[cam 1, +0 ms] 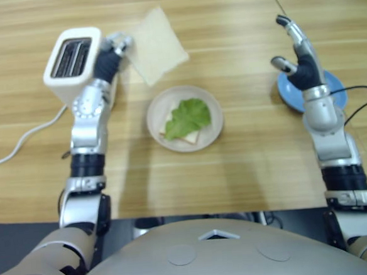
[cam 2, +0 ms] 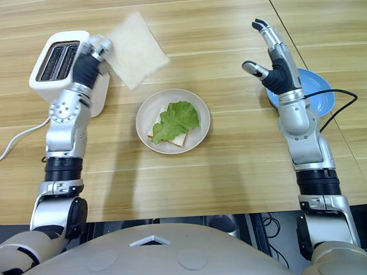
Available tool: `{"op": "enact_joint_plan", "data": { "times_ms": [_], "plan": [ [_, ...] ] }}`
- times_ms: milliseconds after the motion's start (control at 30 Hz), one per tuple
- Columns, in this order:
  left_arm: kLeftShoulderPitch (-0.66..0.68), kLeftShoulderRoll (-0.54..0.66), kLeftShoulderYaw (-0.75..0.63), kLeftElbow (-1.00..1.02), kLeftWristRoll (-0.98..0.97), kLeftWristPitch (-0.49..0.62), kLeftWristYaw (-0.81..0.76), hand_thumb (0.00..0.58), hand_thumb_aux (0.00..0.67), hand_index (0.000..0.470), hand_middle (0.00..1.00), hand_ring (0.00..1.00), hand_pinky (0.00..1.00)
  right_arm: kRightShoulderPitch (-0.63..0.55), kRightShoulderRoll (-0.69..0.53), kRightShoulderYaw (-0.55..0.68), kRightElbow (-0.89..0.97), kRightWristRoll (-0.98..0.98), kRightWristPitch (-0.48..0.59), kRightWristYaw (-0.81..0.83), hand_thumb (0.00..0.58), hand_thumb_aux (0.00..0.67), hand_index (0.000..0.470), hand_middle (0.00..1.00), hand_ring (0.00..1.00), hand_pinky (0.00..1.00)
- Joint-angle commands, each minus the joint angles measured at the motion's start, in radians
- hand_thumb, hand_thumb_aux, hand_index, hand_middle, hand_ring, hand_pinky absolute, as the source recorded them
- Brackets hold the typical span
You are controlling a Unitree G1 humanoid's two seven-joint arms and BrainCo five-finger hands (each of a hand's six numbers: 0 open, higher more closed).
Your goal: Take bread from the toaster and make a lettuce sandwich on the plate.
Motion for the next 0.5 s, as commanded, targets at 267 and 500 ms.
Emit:
{"op": "enact_joint_plan", "data": {
  "times_ms": [267,500],
  "plan": [
    [0.001,0.010,-0.142,0.227,0.085,0.036,-0.197,0.580,0.670,0.460,1.00,1.00,1.00,-0.003,0.027,0.063,0.035,-0.040,-0.024,0.049,0.000,0.000,0.000,0.00,0.00,0.00],
    [-0.021,-0.002,-0.162,0.333,0.140,0.003,-0.209,0.580,0.670,0.460,1.00,1.00,1.00,-0.011,0.023,0.154,0.025,-0.160,-0.041,0.060,0.000,0.000,0.000,0.00,0.00,0.00]
  ]
}}
